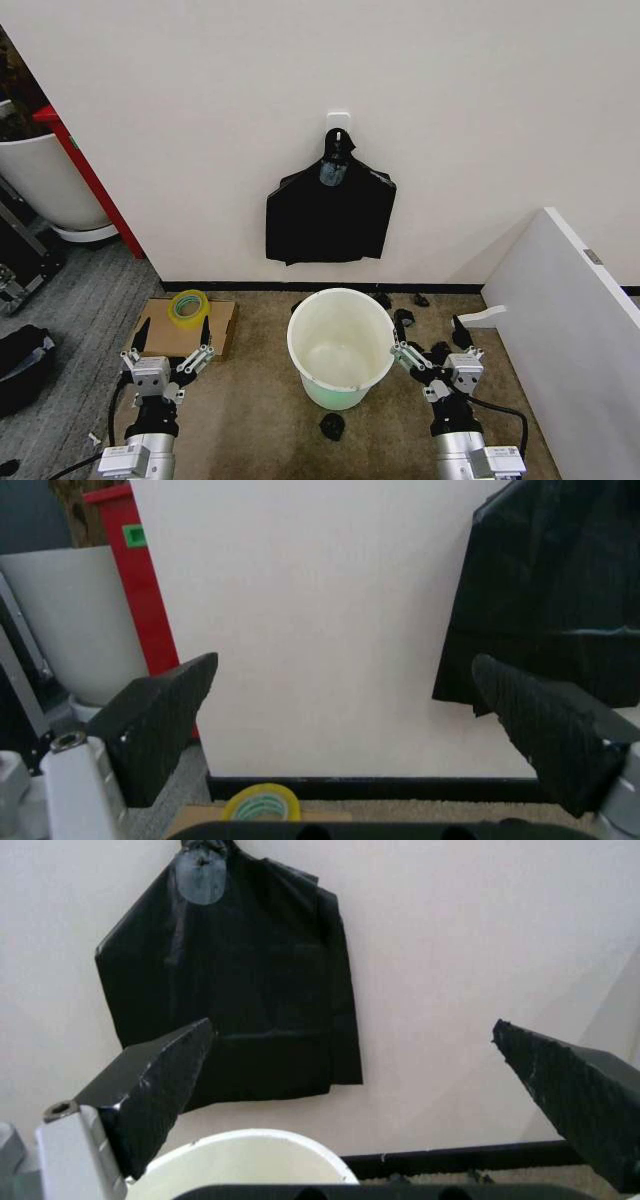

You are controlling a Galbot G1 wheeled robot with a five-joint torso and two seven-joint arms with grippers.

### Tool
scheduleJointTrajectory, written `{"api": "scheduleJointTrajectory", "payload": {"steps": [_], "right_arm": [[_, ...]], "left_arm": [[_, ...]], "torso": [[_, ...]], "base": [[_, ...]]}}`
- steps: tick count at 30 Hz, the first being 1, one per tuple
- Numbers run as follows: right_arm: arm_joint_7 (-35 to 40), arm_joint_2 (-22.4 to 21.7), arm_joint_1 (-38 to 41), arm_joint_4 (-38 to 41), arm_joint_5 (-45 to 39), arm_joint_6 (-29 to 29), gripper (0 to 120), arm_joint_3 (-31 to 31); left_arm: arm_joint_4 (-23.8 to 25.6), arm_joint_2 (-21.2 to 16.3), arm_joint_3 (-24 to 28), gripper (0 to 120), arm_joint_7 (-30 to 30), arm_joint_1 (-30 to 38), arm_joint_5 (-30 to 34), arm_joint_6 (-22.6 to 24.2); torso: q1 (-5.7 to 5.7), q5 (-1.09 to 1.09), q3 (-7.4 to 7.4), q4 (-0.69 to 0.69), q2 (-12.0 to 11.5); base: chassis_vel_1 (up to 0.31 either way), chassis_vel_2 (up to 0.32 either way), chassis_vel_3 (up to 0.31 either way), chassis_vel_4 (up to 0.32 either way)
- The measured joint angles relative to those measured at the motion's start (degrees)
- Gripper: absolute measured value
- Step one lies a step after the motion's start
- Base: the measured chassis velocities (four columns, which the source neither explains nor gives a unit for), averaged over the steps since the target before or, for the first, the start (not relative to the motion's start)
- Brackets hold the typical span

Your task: Place the garbage bag over the trash bin.

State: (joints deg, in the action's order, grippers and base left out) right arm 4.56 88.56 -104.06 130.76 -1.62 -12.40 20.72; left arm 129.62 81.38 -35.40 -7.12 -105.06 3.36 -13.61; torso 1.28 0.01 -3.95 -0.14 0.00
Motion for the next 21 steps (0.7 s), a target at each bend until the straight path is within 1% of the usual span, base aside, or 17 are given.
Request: {"api": "scheduleJointTrajectory", "payload": {"steps": [7, 15, 17, 21], "right_arm": [[-0.04, -0.23, 0.27, 0.0, -0.95, 0.65, 100, -0.47], [-0.19, -0.59, 0.71, -0.77, -2.21, 1.11, 100, -0.21], [-0.19, -0.78, 1.59, -1.38, -2.24, 1.53, 100, -0.5], [-0.36, -1.39, 4.4, -3.42, -2.57, 2.64, 100, -0.8]], "left_arm": [[0.41, -0.01, 0.13, 100, 0.02, -0.19, -0.04, -0.02], [-0.35, -0.75, 0.68, 100, 0.05, 0.56, -0.12, -0.07], [-0.34, -1.3, 0.73, 99, 0.05, 1.1, -0.26, -0.07], [-0.41, -1.12, 0.41, 99, 0.03, 1.83, -0.08, 0.12]], "torso": [[0.0, 0.0, 0.0, 0.0, 0.0], [0.0, 0.0, 0.0, 0.0, 0.0], [0.0, 0.0, 0.0, 0.0, 0.0], [0.0, 0.0, 0.0, 0.0, 0.0]], "base": [[0.0, 0.0, 0.0, 0.0], [0.0, 0.0, 0.0, 0.0], [0.0, 0.0, 0.0, 0.0], [0.0, 0.0, 0.0, 0.0]]}}
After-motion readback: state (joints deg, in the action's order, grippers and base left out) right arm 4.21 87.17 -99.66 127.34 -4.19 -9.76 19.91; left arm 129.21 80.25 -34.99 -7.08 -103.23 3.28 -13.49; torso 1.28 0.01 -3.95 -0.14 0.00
